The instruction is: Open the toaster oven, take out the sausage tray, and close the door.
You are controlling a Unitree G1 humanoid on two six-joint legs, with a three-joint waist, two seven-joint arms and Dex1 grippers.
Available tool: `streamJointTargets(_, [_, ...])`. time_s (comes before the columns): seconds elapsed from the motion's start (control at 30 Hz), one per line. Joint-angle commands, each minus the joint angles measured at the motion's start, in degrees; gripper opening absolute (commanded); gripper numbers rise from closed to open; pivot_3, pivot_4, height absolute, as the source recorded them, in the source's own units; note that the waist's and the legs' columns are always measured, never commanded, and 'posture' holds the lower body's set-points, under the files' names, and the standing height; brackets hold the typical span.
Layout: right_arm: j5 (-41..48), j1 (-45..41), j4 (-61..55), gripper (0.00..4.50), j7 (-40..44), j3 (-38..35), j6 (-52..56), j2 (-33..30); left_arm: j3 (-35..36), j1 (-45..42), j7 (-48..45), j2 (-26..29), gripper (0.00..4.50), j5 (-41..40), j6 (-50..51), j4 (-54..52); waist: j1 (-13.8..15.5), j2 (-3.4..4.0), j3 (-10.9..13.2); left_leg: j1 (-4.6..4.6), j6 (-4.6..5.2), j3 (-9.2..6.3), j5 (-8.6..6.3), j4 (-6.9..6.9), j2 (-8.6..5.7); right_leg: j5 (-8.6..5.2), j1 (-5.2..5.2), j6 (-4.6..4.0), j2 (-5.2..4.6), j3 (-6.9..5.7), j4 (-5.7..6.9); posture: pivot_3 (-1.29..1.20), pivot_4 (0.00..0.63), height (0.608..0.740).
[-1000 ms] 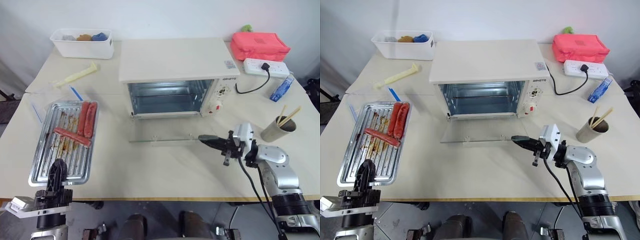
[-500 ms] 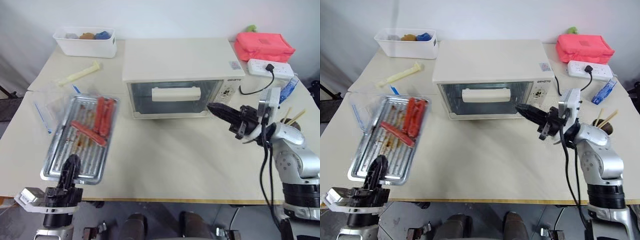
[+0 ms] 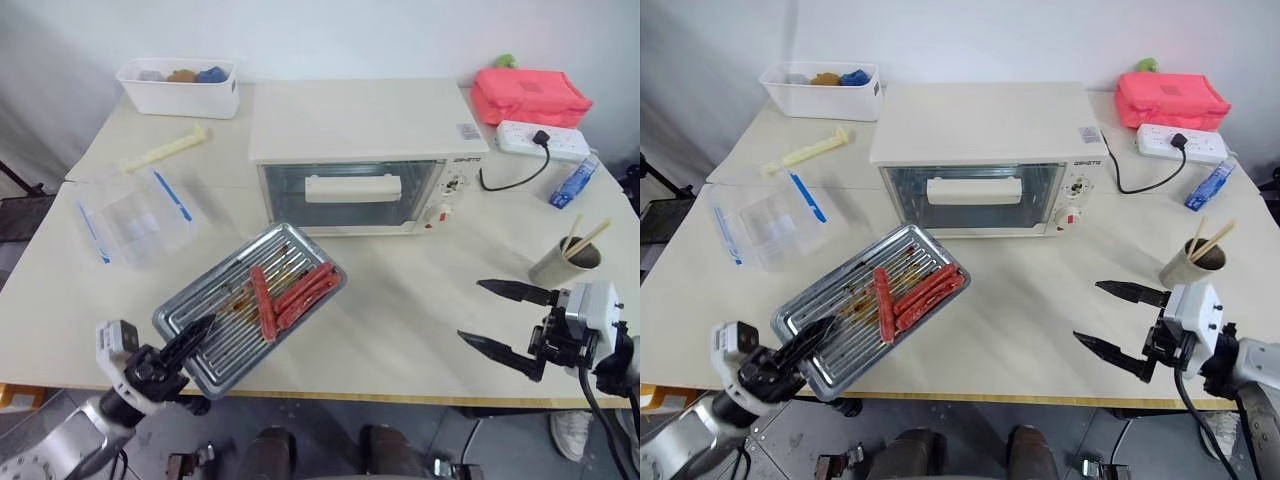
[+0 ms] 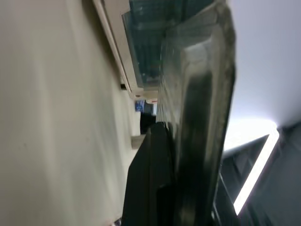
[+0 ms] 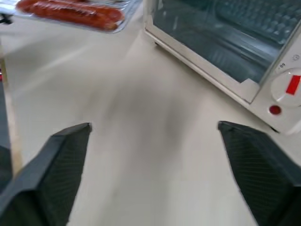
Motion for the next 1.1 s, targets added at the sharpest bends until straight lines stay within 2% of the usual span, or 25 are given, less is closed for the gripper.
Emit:
streamJointTargets(0.03, [0.33,5.02,-6.07,4.43,-2.92,-5.46,-0.81,1.78,-3.56,-11.27,-0.52,2.88,0.00,-1.58,8.04,10.71,0.01,0.00,0.00,0.01,0.02,0.00,0.01,0.00,-0.05,0.00,0.01,0.01,-0.04,0.02,0.01,0.00,0.150,0.740])
streamJointTargets(0.23, [0.58,11.37,-11.59,4.43,-6.62,-8.42,-0.24,3.95,-13.80,-26.57,6.47,3.76,0.00,-1.58,13.61,24.31,-0.07,-0.02,-0.03,0.05,0.02,-0.06,0.03,-0.02,-0.15,0.02,-0.09,0.05,-0.10,0.03,0.42,0.00,0.150,0.740])
streamJointTargets(0.47, [1.17,16.72,-15.73,4.43,-9.32,-10.93,-0.20,5.99,-21.41,-36.42,11.48,2.52,0.00,-0.19,14.61,31.08,0.44,-0.02,-0.03,0.03,-0.12,-0.21,0.16,0.00,-0.17,0.04,-0.11,0.08,-0.11,0.02,0.42,0.00,0.150,0.740])
streamJointTargets(0.6, [0.86,20.94,-17.63,4.43,-10.11,-12.57,-0.85,8.11,-25.04,-42.30,6.13,1.48,0.00,11.82,17.60,31.58,0.77,-0.03,-0.02,-0.02,-0.12,-0.32,0.25,-0.01,-0.30,0.04,-0.06,0.09,-0.12,0.03,0.42,0.00,0.150,0.740])
streamJointTargets(0.77, [0.67,22.23,-18.48,4.43,-10.49,-12.56,-1.30,8.62,-27.59,-44.94,-0.65,-0.18,0.00,23.57,19.20,31.20,0.73,0.05,-0.07,0.01,-0.09,-0.27,0.30,-0.04,-0.35,0.04,-0.03,0.09,-0.15,0.06,0.39,0.00,0.150,0.740])
streamJointTargets(0.97, [0.85,22.15,-19.08,4.43,-11.02,-12.34,-0.89,8.43,-27.13,-45.90,-8.28,-2.15,0.00,34.29,17.39,29.94,2.15,0.18,-0.15,0.02,-0.04,-0.32,0.47,-0.04,-0.47,0.06,0.10,0.13,-0.25,0.10,0.29,0.00,0.150,0.740])
streamJointTargets(1.1, [0.88,21.49,-18.65,4.50,-10.99,-11.76,-0.59,7.81,-27.79,-43.83,-15.40,-0.36,0.92,39.40,16.34,23.51,1.99,0.17,-0.14,-0.02,-0.04,-0.32,0.48,-0.04,-0.48,0.09,0.07,0.18,-0.27,0.13,0.27,0.00,0.150,0.740])
